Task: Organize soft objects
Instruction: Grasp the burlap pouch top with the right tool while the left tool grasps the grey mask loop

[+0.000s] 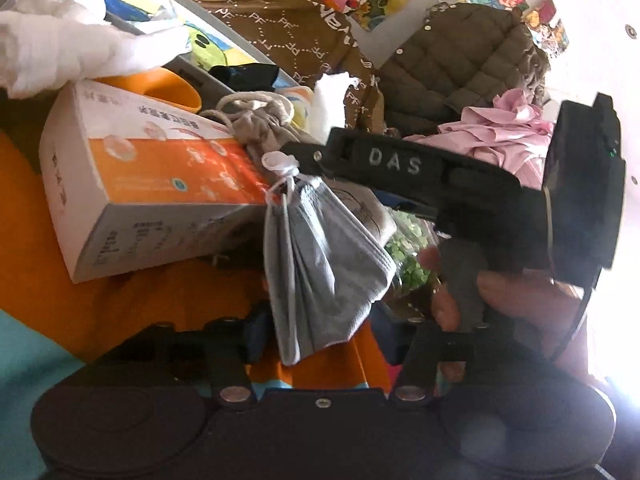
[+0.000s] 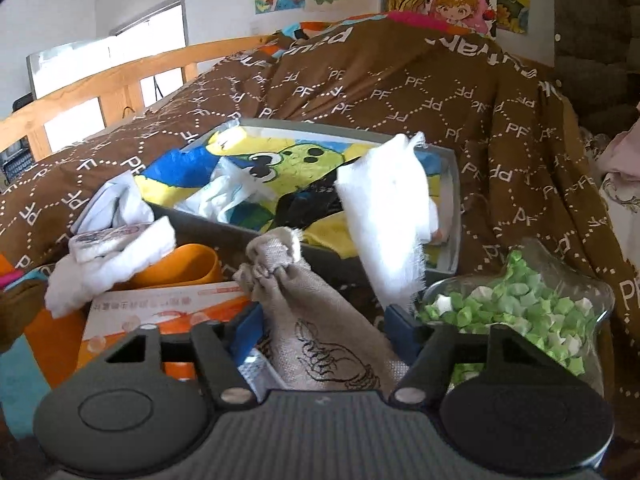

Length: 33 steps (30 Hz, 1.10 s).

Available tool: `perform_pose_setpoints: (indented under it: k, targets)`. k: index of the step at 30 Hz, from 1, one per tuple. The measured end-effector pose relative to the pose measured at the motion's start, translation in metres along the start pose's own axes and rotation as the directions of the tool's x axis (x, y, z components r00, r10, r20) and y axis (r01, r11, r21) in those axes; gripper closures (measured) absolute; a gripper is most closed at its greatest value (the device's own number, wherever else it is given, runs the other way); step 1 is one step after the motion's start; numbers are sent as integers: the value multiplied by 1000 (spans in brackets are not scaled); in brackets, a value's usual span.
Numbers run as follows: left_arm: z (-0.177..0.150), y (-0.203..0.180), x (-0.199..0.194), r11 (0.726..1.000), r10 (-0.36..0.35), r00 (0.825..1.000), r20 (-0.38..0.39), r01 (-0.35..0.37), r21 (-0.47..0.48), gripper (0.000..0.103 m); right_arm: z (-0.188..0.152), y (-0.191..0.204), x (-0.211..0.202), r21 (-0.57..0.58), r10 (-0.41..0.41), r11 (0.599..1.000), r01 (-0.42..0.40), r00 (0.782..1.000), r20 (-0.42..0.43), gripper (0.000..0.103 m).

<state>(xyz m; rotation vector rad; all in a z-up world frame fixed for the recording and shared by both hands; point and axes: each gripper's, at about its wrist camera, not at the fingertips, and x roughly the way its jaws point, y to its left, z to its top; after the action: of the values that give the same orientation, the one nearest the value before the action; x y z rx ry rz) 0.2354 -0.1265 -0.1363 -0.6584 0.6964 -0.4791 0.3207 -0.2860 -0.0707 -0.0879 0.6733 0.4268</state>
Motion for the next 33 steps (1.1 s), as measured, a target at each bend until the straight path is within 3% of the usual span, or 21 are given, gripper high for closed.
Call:
perform_pose_setpoints:
  k: [4, 11, 16, 20, 25, 33]
  targets:
    - [1, 0, 1, 1000, -4, 1000, 0, 4, 3, 62, 0, -1, 0, 7, 22, 1000, -22, 1000, -11, 42]
    - [0, 6, 3, 1000, 12, 1000, -18, -12, 18, 71, -2, -6, 2, 45, 67, 997, -65, 997, -49, 45]
    - [-2, 8, 4, 999, 26, 1000, -18, -25, 38, 82, -2, -8, 3, 74, 84, 994, -80, 994, -63, 56]
    - [-3, 9, 6, 999, 28, 999, -30, -27, 47, 83, -3, -10, 2, 103, 104, 990, -96, 992, -73, 61]
    - [-5, 8, 8, 996, 36, 999, -29, -34, 85, 86, -3, -18, 2, 181, 142, 975, -129, 988, -60, 80]
    - [-5, 6, 7, 993, 51, 998, -25, -48, 108, 90, -1, -8, -10, 124, 71, 990, -68, 997, -25, 85]
